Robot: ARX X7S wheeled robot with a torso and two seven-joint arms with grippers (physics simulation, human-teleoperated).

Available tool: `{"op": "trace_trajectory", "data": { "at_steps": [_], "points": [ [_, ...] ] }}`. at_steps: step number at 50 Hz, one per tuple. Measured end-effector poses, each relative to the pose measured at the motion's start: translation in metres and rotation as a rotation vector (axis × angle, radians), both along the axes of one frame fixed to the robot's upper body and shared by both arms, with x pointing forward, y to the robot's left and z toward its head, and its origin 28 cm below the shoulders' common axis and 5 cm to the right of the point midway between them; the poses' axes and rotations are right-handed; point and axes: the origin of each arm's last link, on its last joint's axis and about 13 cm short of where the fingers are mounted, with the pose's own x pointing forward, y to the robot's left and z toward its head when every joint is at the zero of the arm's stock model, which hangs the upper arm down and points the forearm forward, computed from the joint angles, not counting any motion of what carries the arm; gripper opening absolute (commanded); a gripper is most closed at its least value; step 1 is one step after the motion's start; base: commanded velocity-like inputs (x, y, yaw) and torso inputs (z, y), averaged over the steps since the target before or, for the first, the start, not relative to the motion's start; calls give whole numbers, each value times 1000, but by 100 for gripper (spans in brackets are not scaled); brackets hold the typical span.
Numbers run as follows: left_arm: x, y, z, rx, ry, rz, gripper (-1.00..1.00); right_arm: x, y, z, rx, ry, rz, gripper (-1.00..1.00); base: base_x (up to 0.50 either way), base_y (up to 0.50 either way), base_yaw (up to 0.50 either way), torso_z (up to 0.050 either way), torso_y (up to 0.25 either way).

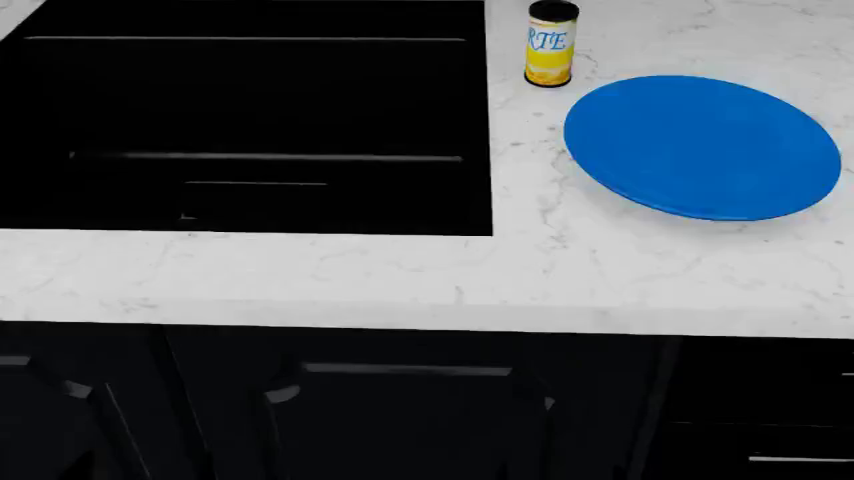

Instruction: Pick the tangerine from the sink and place it on the plate located on the counter

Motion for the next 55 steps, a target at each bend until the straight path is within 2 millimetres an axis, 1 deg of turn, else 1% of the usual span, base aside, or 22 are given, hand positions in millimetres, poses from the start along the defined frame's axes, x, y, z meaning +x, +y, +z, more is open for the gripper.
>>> {"op": "trace_trajectory", "data": {
  "at_steps": [2, 10, 31, 48, 52, 55],
  "points": [
    [2, 2, 1, 3, -2, 9, 100, 3, -2, 0, 1, 7, 6, 100, 0, 0, 0, 0, 0],
    [0, 1, 2, -13, 1, -6, 100, 0, 0, 0, 5, 6, 4, 100, 0, 0, 0, 0, 0],
    [-8, -1, 10, -28, -2, -53, 100, -10, 2, 8, 8, 9, -7, 100, 0, 0, 0, 50, 0],
    [-10, -1, 14, -48, 8, -66, 100, -11, 2, 15, 10, 9, -18, 100, 0, 0, 0, 49, 0],
    [-8, -1, 21, -57, 15, -61, 100, -11, 1, 21, 4, 2, -23, 100, 0, 0, 0, 0, 0],
    [-4, 1, 33, -53, 15, -59, 100, -8, -2, 32, -5, -12, -30, 100, 0, 0, 0, 0, 0]
  ]
}}
